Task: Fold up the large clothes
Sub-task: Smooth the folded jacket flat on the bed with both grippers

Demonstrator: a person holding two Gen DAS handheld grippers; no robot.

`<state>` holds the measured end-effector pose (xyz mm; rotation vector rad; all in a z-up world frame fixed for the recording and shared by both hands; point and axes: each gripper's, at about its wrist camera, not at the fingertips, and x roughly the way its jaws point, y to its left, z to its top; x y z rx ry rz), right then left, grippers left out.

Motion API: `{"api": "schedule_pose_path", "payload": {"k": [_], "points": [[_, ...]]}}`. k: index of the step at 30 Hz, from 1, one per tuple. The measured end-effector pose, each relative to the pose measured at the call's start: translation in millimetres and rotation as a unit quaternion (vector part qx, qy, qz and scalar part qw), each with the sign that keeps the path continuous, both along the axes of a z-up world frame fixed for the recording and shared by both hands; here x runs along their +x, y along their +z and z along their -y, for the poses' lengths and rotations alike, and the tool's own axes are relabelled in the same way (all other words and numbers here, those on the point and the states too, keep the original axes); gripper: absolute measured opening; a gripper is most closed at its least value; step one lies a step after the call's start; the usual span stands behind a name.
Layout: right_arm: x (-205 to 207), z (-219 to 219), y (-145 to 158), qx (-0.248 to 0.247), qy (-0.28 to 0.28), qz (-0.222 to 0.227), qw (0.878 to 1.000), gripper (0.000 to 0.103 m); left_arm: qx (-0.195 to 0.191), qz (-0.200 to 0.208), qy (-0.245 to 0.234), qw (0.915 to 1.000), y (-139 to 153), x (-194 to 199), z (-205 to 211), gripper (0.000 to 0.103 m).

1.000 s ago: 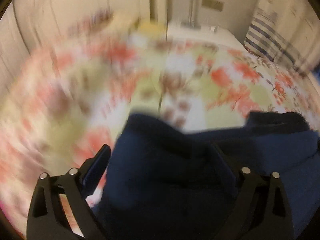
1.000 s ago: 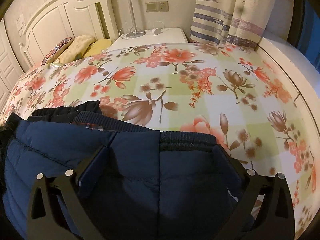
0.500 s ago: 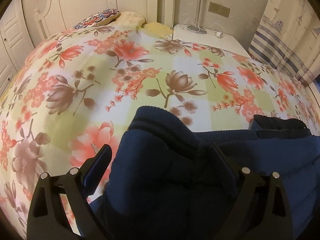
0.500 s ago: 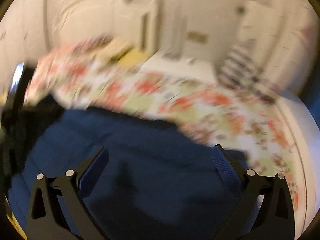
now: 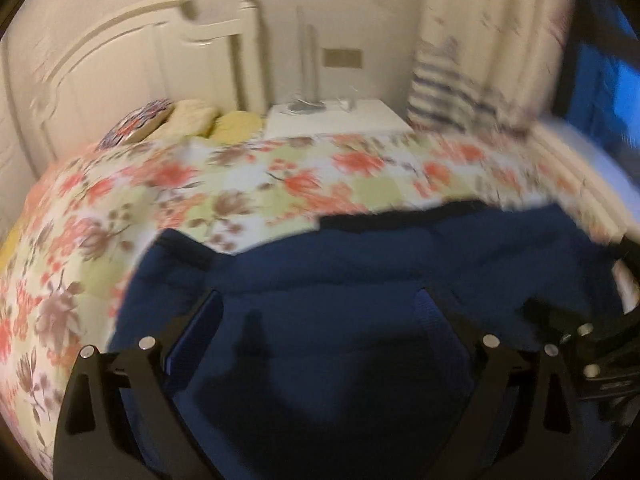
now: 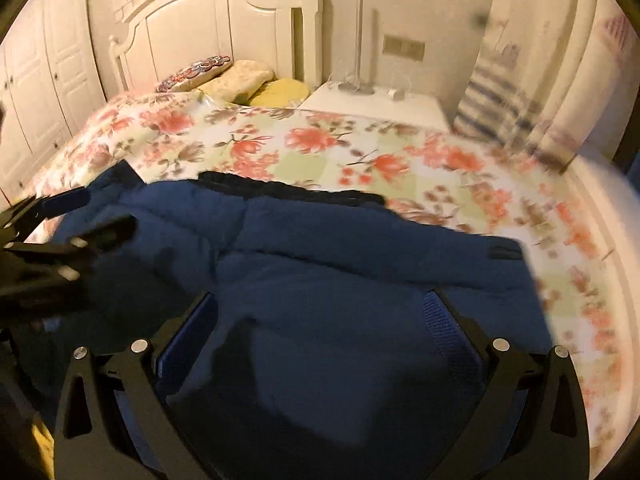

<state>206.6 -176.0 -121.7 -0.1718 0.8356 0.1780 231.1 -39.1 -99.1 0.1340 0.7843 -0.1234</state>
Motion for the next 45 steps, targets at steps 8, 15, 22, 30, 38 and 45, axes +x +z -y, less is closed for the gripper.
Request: {"api": "schedule_pose_path", "payload": {"k": [8,15,22,30,38,45], "points": [[12,8,-35,-0.003,0.000,-0.041,0.999,0.099,0.050,-0.030,-0.004,0.9983,-40,12,22,0.101],[-3,41,-19,0.032,-0.038,-0.018,0.999,0.098,0.010,-0.008,0.064,0.9979,-18,-8,-34,0.101],[-19,88,-26,0.086,-0.082,-0.028,0.993,0.098,-0.011,-0.047,0.124,0.9911,-30,-16,-103,0.101],[-68,17,10,0.028,0.008,0.036,0.999,0.098,-0.017,0.035,0.033,0.9987,15,-79,-27,0.100],[-72,-17,-34,-0.015,0.064,0.010,0.998,0.099,0.008,-0.005,-0.007,0.9999,-34,-63,11,0.101],[-72,-16,-34,-0.012,0.062,0.010,0.998,0.098,0.007,-0.005,-0.001,1.0000,-35,-67,7,0.101]]}}
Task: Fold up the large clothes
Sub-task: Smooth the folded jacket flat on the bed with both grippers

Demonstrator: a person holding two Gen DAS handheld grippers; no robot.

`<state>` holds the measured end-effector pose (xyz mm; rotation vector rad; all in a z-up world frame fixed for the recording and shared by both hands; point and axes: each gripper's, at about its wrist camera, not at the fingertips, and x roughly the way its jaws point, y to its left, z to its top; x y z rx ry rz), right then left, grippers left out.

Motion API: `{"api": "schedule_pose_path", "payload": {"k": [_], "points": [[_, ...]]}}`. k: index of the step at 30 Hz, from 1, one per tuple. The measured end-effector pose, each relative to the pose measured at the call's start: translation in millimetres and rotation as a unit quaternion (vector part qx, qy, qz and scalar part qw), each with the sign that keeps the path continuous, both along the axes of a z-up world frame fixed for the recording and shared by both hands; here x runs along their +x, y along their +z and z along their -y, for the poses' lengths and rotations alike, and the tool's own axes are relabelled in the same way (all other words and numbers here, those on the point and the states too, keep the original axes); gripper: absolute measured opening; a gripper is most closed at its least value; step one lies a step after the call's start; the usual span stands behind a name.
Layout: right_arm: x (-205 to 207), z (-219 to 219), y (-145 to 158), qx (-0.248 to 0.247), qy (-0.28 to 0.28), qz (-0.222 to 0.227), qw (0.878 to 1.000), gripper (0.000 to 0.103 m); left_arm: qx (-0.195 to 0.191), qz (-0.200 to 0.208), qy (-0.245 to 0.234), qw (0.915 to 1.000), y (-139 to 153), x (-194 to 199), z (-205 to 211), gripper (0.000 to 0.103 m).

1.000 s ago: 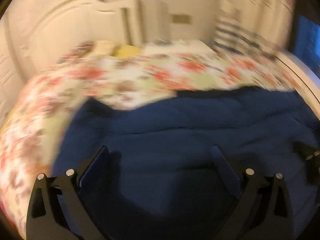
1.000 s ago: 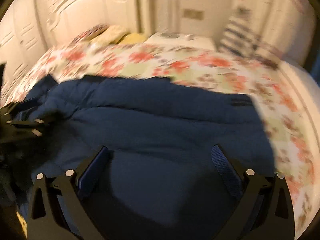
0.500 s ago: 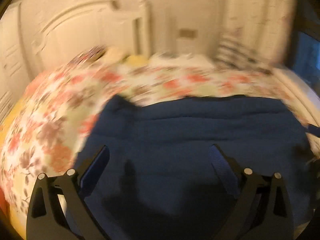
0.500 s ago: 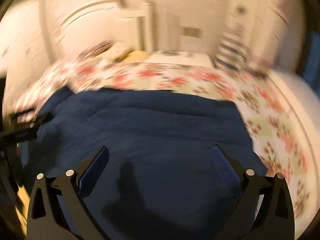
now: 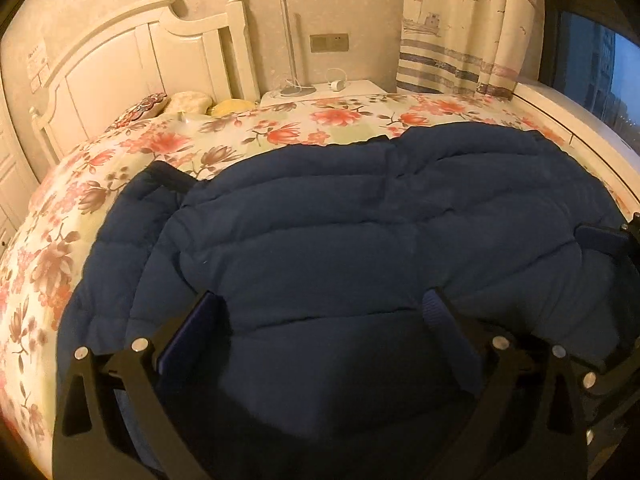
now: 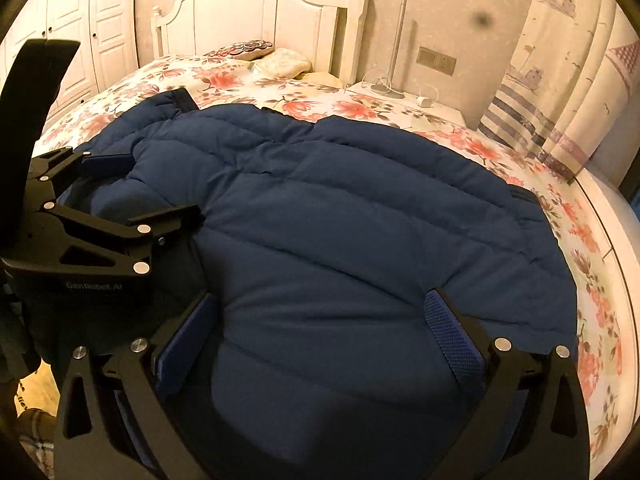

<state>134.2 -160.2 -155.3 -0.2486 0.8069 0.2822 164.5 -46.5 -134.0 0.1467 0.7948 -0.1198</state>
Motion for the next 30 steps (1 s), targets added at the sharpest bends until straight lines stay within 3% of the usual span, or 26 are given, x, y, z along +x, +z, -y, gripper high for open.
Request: {"api": "schedule_pose_path", "payload": {"k": [4,7,10,11,12,15,19,21,24,27,28,30], "points": [[-11,25,18,0.002,-0.037,0.031,0.999,0.098,0.009,0.021,0.040,0.9989,15,-18,-38,0.101],[-13,81,21,0.031,-0.114,0.031,0.993,0.098,0.017,0.020,0.101,0.9945,13,-23,-83,0.101],[-8,126,4,0.097,-0.148,-0.007,0.984,0.098,-0.044,0.009,0.120,0.9917,2,-24,-128,0.101],[-7,137,-2,0.135,-0.145,-0.016,0.980,0.099,-0.050,0.012,0.119,0.9916,-1,-26,-131,0.101],[-6,138,-4,0.141,-0.144,-0.019,0.979,0.099,-0.044,0.018,0.116,0.9921,-3,-27,-130,0.101],[-5,126,-2,0.102,-0.147,-0.011,0.984,0.098,-0.017,0.023,0.119,0.9925,-2,-26,-122,0.101],[-6,127,0,0.106,-0.155,-0.015,0.982,0.098,-0.030,0.019,0.116,0.9926,-3,-27,-124,0.101],[-18,120,12,0.074,-0.183,0.007,0.980,0.098,-0.025,0.019,0.118,0.9925,-4,-30,-121,0.101],[-38,77,36,0.058,-0.108,0.055,0.991,0.098,-0.025,0.017,0.118,0.9926,-5,-26,-122,0.101],[-38,40,26,0.018,-0.069,0.038,0.997,0.098,-0.024,0.016,0.123,0.9920,-3,-27,-123,0.101],[-40,34,23,0.016,-0.065,0.038,0.997,0.098,-0.014,0.022,0.142,0.9895,3,-34,-119,0.097],[-49,15,18,0.015,-0.039,0.044,0.998,0.098,-0.022,0.042,0.129,0.9905,14,-47,-108,0.091]]}}
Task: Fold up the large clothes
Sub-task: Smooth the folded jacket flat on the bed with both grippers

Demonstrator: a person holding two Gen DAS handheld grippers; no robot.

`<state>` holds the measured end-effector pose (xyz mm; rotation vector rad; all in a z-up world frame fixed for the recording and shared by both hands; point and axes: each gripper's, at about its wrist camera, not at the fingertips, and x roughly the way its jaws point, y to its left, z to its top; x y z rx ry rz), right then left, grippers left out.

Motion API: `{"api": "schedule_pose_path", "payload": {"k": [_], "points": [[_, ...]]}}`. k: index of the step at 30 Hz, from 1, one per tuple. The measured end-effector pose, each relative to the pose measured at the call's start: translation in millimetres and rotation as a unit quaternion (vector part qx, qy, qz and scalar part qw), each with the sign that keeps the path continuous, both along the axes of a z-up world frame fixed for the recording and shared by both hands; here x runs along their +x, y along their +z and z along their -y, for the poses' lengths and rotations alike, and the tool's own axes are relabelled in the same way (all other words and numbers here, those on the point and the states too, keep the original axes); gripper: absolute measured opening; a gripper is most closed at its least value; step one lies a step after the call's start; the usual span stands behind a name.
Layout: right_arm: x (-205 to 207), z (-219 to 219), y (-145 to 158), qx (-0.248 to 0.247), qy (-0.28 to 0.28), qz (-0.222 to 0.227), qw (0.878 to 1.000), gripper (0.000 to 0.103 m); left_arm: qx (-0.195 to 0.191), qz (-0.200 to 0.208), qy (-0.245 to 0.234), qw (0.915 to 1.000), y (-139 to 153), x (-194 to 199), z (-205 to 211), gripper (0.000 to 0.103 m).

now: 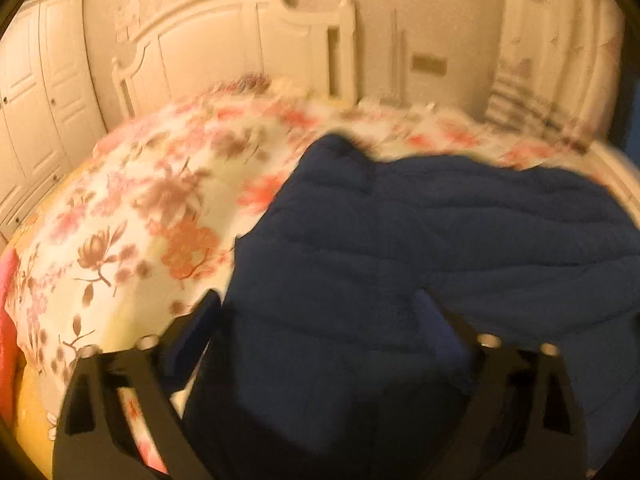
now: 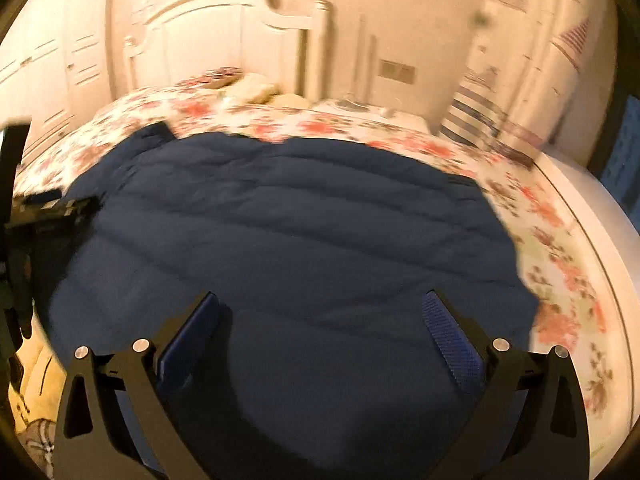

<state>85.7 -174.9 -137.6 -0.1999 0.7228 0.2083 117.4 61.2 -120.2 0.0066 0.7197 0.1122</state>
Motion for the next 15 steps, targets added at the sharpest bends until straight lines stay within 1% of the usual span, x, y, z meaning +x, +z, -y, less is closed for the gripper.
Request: {"api": "schedule_pose_path", "payload": {"k": [1,3,4,5,6,8,9,11,13,15], "points": [[-5,-14,-3,-0.011,0.026,0.002,1.000,0.098,0.000,0.010,-0.024,0.9997,6,-8,14,0.091],[-9,-29,-8,-0.035,0.043,0.007,0.998,0.098,0.014,0.015,-0.071,0.9973,10,-16,44,0.092],[-9,-33,-11,-0.047,0.043,0.007,0.998,0.098,0.019,0.005,-0.106,0.9942,4,-18,65,0.092],[-8,-33,-13,-0.046,0.043,0.004,0.998,0.098,0.023,-0.004,-0.121,0.9924,-3,-18,76,0.092],[-7,-30,-15,-0.037,0.045,-0.002,0.998,0.098,0.038,-0.010,-0.123,0.9916,-14,-19,88,0.093],[-7,-23,-19,-0.021,0.054,-0.007,0.998,0.099,0.075,0.016,-0.115,0.9904,-26,-22,97,0.095],[-8,-21,-20,-0.020,0.060,-0.004,0.998,0.099,0.075,0.016,-0.116,0.9903,-29,-21,96,0.098],[-11,-17,-21,-0.022,0.064,-0.002,0.998,0.098,0.035,-0.007,-0.124,0.9917,-28,-13,81,0.100],[-12,-9,-19,-0.022,0.057,0.000,0.998,0.098,0.043,-0.011,-0.116,0.9922,-25,-15,72,0.100],[-15,13,-16,-0.013,0.030,0.005,0.999,0.098,0.049,-0.007,-0.102,0.9935,-23,-21,60,0.100]]}}
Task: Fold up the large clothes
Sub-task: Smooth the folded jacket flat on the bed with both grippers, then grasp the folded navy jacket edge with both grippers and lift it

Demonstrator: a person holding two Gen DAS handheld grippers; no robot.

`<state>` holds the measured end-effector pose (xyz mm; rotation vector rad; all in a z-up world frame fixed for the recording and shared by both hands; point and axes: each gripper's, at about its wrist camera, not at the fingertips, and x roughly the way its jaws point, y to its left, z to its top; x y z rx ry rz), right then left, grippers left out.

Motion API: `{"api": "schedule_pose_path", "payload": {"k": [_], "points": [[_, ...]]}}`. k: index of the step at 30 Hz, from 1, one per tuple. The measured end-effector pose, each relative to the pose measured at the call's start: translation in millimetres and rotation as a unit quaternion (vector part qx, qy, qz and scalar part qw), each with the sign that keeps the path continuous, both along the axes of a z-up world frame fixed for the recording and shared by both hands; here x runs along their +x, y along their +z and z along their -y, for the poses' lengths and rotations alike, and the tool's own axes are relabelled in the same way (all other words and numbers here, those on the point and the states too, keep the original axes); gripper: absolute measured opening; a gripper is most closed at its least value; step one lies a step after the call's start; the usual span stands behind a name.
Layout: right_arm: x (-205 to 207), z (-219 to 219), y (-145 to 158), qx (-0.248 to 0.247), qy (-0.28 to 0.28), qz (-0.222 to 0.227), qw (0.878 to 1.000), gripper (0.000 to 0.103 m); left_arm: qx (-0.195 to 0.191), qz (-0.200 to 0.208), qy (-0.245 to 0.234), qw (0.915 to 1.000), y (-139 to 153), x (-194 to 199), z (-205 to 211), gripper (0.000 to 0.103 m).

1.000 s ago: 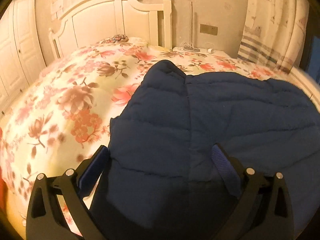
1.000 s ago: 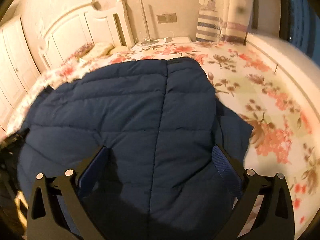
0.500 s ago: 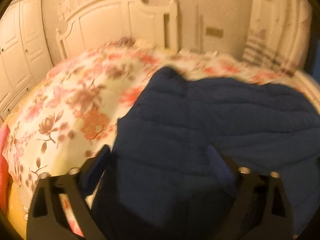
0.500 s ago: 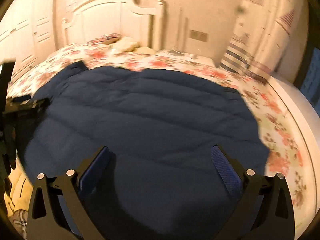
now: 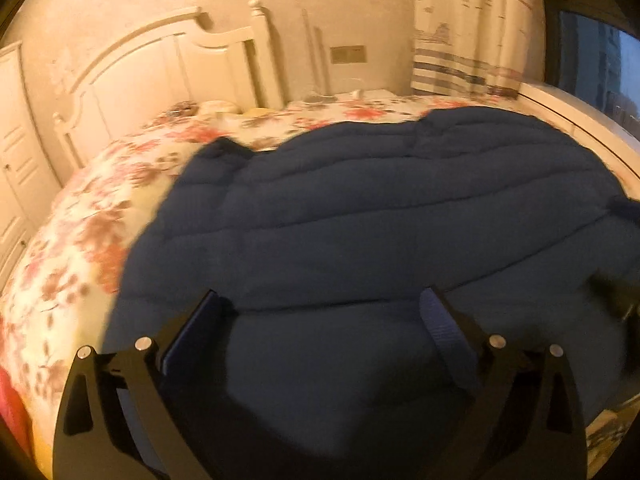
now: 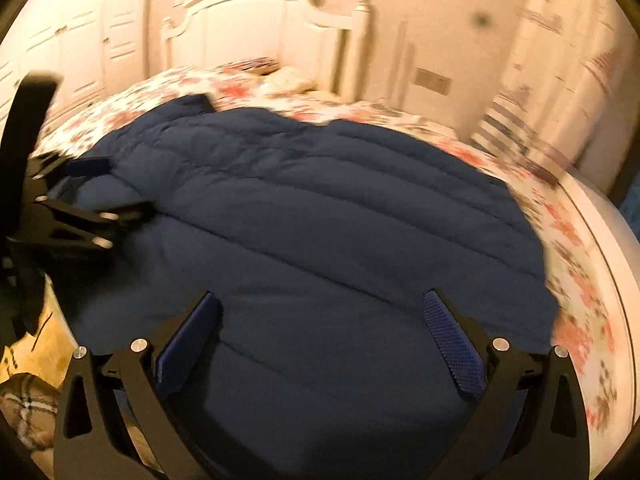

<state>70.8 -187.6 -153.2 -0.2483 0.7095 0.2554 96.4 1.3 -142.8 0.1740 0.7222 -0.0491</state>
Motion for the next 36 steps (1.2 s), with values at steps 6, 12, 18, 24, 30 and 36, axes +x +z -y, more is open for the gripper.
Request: {"api": "schedule_pose_path", "payload": {"k": [6,12,18,24,30,36], "points": [[-43,121,-3,0.082,-0.149,-0.002,0.985,0.098,-0.041,-0.003,0.051,0.9978,-3,-16,-69,0.101],[-126,211,-28,0.291,-0.202,-0.016,0.935,0.095,-0.035,-0.002,0.065,0.9973,-5,-17,-69,0.101],[-136,186,-35,0.334,-0.122,-0.026,0.934,0.083,-0.030,-0.003,0.067,0.9973,-6,-16,-67,0.101],[-105,156,-33,0.328,-0.106,-0.059,0.937,0.085,-0.030,-0.002,0.066,0.9973,-6,-16,-67,0.101],[-45,128,-27,0.346,-0.111,-0.082,0.928,0.099,-0.029,-0.001,0.059,0.9978,-8,-15,-66,0.101],[6,114,-25,0.393,-0.171,-0.046,0.902,0.078,-0.026,-0.013,0.056,0.9980,-5,-9,-65,0.101]]}}
